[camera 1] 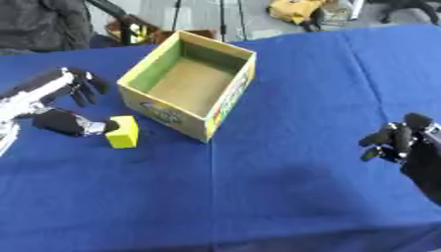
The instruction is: Pick up objects on the table and place them in the box.
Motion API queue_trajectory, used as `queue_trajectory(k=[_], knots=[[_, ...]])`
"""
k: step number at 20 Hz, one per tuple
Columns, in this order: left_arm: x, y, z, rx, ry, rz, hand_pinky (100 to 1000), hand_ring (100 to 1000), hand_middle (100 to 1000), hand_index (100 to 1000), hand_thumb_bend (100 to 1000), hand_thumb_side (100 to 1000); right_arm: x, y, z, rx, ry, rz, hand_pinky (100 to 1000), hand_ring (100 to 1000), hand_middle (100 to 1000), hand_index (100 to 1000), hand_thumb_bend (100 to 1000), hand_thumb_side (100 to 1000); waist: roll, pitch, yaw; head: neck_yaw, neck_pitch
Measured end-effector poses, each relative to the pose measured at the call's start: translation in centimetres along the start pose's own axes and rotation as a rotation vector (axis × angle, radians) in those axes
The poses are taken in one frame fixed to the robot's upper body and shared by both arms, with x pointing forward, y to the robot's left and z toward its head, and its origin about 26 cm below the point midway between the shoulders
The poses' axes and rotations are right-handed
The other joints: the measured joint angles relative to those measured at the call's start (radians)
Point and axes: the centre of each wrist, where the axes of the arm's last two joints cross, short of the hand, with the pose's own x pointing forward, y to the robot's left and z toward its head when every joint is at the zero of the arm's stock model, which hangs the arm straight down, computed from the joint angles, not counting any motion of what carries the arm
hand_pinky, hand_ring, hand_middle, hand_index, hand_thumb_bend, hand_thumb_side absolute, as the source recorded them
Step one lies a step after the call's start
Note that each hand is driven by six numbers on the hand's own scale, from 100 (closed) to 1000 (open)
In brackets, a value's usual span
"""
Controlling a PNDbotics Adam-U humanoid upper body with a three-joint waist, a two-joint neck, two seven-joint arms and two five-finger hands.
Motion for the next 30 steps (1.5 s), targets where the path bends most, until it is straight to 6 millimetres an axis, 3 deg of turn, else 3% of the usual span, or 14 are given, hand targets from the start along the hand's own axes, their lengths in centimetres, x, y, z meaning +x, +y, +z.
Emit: queue_trajectory(k=[6,15,20,30], knots=[[-1.1,0.1,-1.4,-0.106,0.039,-0.086,577,596,631,762,551,309,0.0,0.0,0.0,0.0,0.0,0.0,575,658,483,385,100,618,0.0,-0.001,-0.004,0.0,0.0],[-1.1,0.4,-3.5,-0.229,0.069,-0.204,614,636,679,802,582,288,0.0,0.0,0.0,0.001,0.001,0.0,575,658,483,385,100,617,-0.006,-0.002,-0.005,-0.001,0.0],[-1.1,-1.7,-5.5,-0.276,0.142,-0.48,618,642,686,810,587,292,-0.1,0.1,0.0,0.004,0.002,-0.002,575,658,483,384,100,617,-0.012,-0.002,-0.005,-0.002,0.0],[-1.9,-2.2,-6.8,-0.209,0.147,-0.59,596,620,658,791,549,281,-0.1,0.1,0.0,0.004,0.003,-0.003,575,658,483,384,100,616,-0.014,-0.004,-0.006,-0.002,0.0]])
